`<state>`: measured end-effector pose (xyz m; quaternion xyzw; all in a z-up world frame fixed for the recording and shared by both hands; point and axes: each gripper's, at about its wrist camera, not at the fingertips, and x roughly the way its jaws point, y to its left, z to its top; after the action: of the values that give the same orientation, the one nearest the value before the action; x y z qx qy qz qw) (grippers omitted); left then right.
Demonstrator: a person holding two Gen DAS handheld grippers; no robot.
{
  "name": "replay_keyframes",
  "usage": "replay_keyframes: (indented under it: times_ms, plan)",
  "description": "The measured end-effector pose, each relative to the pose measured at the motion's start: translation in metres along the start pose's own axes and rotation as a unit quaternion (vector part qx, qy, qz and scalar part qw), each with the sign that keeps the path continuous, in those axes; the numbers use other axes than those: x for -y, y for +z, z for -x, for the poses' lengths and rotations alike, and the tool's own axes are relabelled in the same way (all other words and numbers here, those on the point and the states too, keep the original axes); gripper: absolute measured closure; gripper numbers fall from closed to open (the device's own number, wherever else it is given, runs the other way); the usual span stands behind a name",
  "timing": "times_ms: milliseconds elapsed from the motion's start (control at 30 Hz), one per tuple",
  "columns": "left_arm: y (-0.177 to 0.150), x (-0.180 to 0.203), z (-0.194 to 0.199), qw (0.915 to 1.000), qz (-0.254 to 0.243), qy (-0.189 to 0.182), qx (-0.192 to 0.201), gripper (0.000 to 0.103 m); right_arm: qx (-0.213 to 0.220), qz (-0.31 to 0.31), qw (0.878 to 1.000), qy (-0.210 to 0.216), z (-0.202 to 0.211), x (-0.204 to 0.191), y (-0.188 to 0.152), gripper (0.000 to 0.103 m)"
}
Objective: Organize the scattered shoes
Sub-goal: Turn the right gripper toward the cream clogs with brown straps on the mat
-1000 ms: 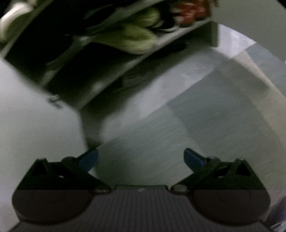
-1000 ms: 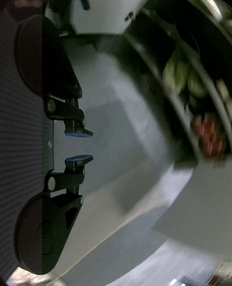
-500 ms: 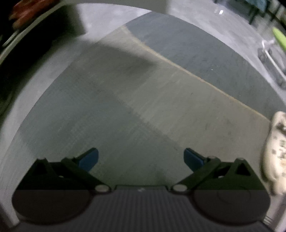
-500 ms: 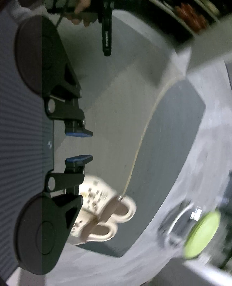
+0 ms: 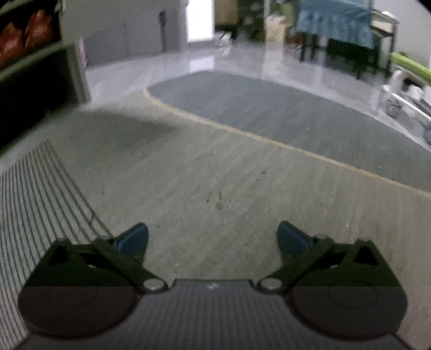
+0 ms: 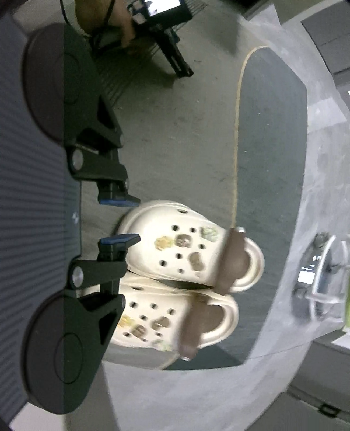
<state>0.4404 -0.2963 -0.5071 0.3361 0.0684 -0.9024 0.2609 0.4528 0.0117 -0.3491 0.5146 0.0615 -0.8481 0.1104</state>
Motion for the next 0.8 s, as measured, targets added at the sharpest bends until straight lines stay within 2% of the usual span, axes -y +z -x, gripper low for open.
replay_keyframes:
  times_ms: [167,567,800]
  plan:
    - [0.002,0.001,-0.005,1.0000,-0.001,-0.006,0.004,0.000,-0.007,0.016,1.000,0.010,-0.003,-0.013,-0.002,0.077]
    - [0.004,-0.005,-0.001,0.9999,-0.002,-0.009,0.005,0.000,0.004,0.032,0.999,0.035,-0.009,-0.031,0.027,0.077]
    - [0.001,-0.008,0.001,0.9999,-0.005,-0.013,0.005,0.000,-0.001,0.041,0.999,0.028,-0.010,-0.038,0.026,0.077]
